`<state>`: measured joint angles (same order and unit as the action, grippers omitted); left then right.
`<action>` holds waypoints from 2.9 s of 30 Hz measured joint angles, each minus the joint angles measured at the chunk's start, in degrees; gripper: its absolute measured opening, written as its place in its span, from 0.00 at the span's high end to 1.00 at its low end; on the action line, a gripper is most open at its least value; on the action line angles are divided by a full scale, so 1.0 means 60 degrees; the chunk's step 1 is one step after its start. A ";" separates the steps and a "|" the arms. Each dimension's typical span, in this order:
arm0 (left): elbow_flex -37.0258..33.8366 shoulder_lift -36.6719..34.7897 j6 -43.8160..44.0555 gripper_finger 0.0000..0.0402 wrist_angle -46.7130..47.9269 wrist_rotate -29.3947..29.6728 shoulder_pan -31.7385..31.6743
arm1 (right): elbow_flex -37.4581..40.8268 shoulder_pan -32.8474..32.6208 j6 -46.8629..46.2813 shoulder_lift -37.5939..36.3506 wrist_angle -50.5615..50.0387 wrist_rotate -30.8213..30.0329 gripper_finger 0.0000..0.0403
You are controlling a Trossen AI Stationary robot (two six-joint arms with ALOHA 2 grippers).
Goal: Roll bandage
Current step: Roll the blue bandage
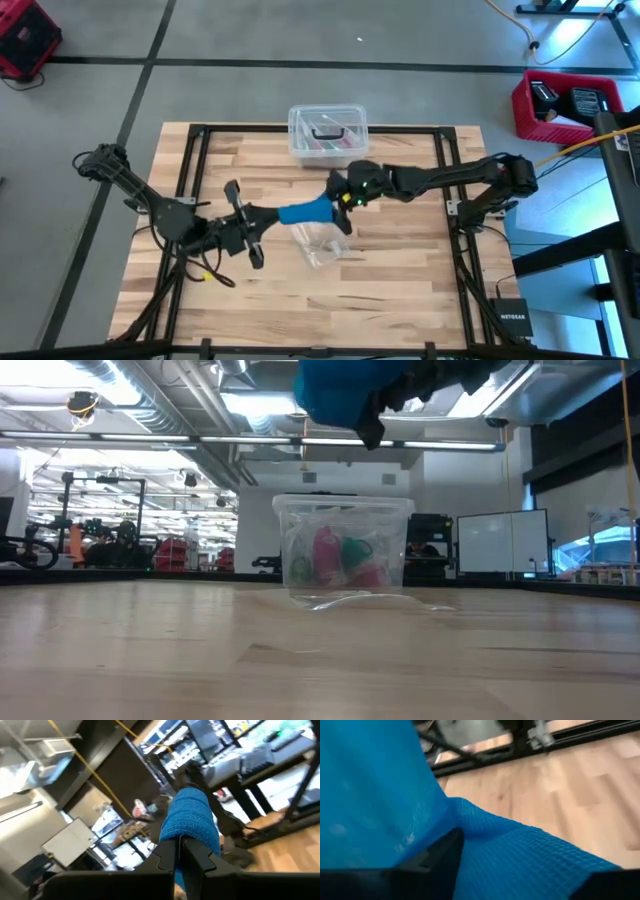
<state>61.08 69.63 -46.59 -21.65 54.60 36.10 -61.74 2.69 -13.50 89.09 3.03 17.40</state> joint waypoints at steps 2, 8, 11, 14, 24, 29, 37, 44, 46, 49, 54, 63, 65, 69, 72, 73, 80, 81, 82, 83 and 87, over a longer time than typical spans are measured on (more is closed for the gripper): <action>0.0000 0.0000 0.0341 1.00 0.0447 -0.0366 -0.0011 | -0.0172 0.0191 -0.0354 -0.0154 -0.0050 -0.0075 0.38; 0.0004 0.0004 0.1766 1.00 0.2165 -0.0932 -0.0020 | -0.0758 0.0607 -0.2370 -0.0271 -0.0057 0.0047 0.35; 0.0001 0.0004 0.2184 1.00 0.2557 -0.0929 0.0097 | -0.1154 0.0778 -0.3756 -0.0289 -0.0078 0.0094 0.36; 0.0004 0.0003 0.2484 1.00 0.2859 -0.0934 0.0250 | -0.1601 0.0964 -0.4369 -0.0289 -0.0052 0.0132 0.36; 0.0000 0.0004 0.4473 1.00 0.5277 -0.1386 0.0567 | -0.2680 0.1065 -0.6967 -0.0296 0.0045 0.0777 0.36; 0.0000 0.0071 0.5111 1.00 0.5832 -0.1367 0.0473 | -0.3194 0.1061 -0.7087 -0.0339 0.0177 0.1417 0.36; -0.0215 0.0120 0.6685 1.00 0.7326 -0.1255 0.0452 | -0.3212 0.1136 -0.7201 -0.0299 -0.0935 0.1374 0.36; -0.0953 0.0160 0.7405 1.00 0.7296 -0.1215 0.0203 | -0.3209 0.0855 -0.6453 0.0170 -0.4347 0.0731 0.36; -0.1134 0.0164 0.7662 1.00 0.7264 -0.1234 0.0104 | -0.3206 0.0857 -0.6458 0.0333 -0.5348 0.0682 0.36; -0.1406 0.0161 0.7998 1.00 0.7249 -0.1349 -0.0054 | -0.3190 0.0979 -0.6467 0.0399 -0.6325 0.0810 0.36; -0.1851 0.0160 0.8536 1.00 0.6993 -0.1822 -0.0168 | -0.3194 0.1201 -0.6054 0.0384 -0.7489 0.0982 0.36; -0.1517 0.0092 0.7220 1.00 0.4908 -0.2612 0.0003 | -0.3194 0.1235 -0.3906 0.0149 -0.7497 -0.0059 0.36; -0.1090 -0.0082 0.6373 1.00 0.4329 -0.2610 0.0081 | -0.3194 0.1116 -0.3412 -0.0056 -0.7456 -0.0213 0.36; -0.0557 -0.0421 0.4883 1.00 0.3538 -0.2601 0.0118 | -0.3194 0.0500 -0.2667 -0.0646 -0.7407 -0.1563 0.36; -0.0477 -0.0737 0.4508 1.00 0.3415 -0.2566 0.0095 | -0.3194 -0.0309 -0.2015 -0.1054 -0.7418 -0.3047 0.36; -0.0474 -0.0848 0.4481 1.00 0.3450 -0.2566 0.0098 | -0.3194 -0.0679 -0.1837 -0.1129 -0.7375 -0.3798 0.36; -0.0477 -0.0980 0.4120 1.00 0.2949 -0.2544 0.0091 | -0.3198 -0.2949 -0.0666 -0.0886 -0.6754 -0.7458 0.36; -0.0476 -0.0980 0.4069 1.00 0.2879 -0.2548 0.0051 | -0.3198 -0.3089 -0.0633 -0.0820 -0.6622 -0.7474 0.36; -0.0474 -0.0975 0.4061 1.00 0.2891 -0.2552 0.0005 | -0.3198 -0.3194 -0.0664 -0.0779 -0.6463 -0.7367 0.36; -0.0474 -0.0962 0.4077 1.00 0.2904 -0.2551 -0.0053 | -0.3198 -0.3285 -0.0705 -0.0742 -0.6297 -0.7153 0.36; -0.0477 -0.0953 0.4176 1.00 0.2664 -0.2417 -0.0277 | -0.3205 -0.3419 -0.0528 -0.0518 -0.5381 -0.6541 0.36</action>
<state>58.22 63.91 -21.53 -5.67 40.10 34.44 -80.97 -17.82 -16.67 85.98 -29.25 -21.85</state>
